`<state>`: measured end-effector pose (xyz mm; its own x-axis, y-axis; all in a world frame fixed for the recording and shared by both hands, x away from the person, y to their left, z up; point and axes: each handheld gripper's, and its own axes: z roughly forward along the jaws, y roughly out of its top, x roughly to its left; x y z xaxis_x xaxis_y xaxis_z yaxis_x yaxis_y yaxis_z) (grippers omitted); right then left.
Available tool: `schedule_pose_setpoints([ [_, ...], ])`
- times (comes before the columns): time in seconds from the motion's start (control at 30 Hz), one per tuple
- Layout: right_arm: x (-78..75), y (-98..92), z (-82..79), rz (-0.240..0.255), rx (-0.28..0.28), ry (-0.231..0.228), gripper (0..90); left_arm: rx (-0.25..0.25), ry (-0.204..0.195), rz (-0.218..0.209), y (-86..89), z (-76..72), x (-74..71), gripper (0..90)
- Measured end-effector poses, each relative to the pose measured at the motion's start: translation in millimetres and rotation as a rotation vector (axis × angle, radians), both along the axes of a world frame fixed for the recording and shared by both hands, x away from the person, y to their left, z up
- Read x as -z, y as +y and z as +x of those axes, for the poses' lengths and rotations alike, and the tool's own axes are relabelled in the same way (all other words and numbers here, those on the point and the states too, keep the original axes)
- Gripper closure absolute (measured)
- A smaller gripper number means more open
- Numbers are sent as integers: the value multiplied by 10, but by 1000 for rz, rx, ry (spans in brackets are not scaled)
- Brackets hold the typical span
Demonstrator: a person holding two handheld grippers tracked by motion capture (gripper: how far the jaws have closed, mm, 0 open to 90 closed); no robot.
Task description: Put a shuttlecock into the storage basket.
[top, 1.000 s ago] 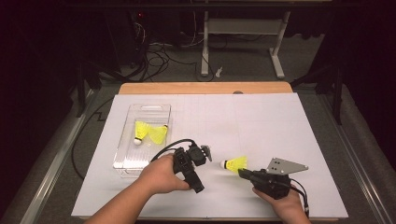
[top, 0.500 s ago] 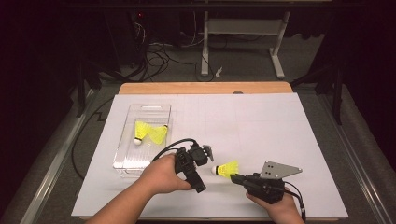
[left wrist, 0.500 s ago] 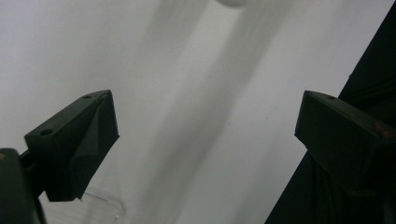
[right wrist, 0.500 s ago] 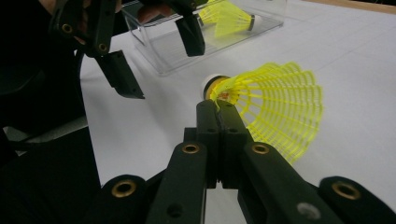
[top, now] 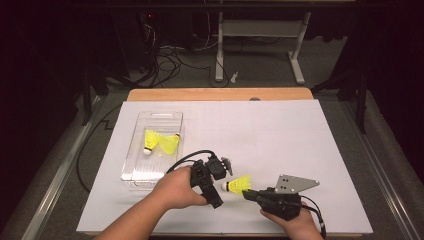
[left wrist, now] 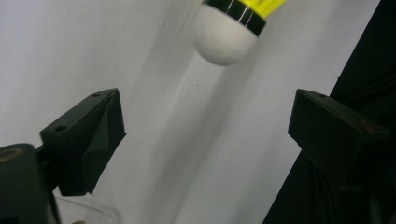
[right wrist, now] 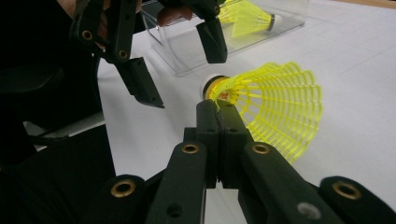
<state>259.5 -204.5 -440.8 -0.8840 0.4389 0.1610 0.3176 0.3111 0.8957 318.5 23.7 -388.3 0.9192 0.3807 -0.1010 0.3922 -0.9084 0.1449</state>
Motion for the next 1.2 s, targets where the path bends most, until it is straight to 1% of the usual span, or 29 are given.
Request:
schedule_pose_setpoints([
  [0.1, 0, 18, -7, 5, -9, 3, 900, 6, -6, -6, -25, -5, -7, 156],
  [0.17, 2, 29, -11, 0, -15, 2, 900, 10, -8, -2, -39, -8, -15, 171],
  [0.23, 6, 36, -11, -2, -19, 2, 900, 11, -15, -8, -48, -11, -15, 189],
  [0.37, 9, 43, -11, 1, -22, 7, 900, 14, -16, -10, -62, -10, 0, 235],
  [0.6, 13, 64, -7, 15, -31, 19, 900, 24, -9, -21, -92, -16, 26, 333],
  [0.63, 14, 68, -6, 15, -32, 21, 900, 25, -7, -17, -94, -13, 21, 347],
  [0.77, 19, 85, -6, 12, -36, 21, 900, 32, -7, -28, -89, -12, 11, 422],
  [0.83, 21, 92, -7, 12, -38, 22, 900, 35, -8, -26, -88, -14, 5, 449],
  [1.07, 31, 116, -6, 4, -43, 22, 900, 34, -13, -21, -86, -11, -2, 458],
  [1.2, 37, 124, 1, 2, -43, 22, 900, 33, -9, -24, -94, -11, 10, 470],
])
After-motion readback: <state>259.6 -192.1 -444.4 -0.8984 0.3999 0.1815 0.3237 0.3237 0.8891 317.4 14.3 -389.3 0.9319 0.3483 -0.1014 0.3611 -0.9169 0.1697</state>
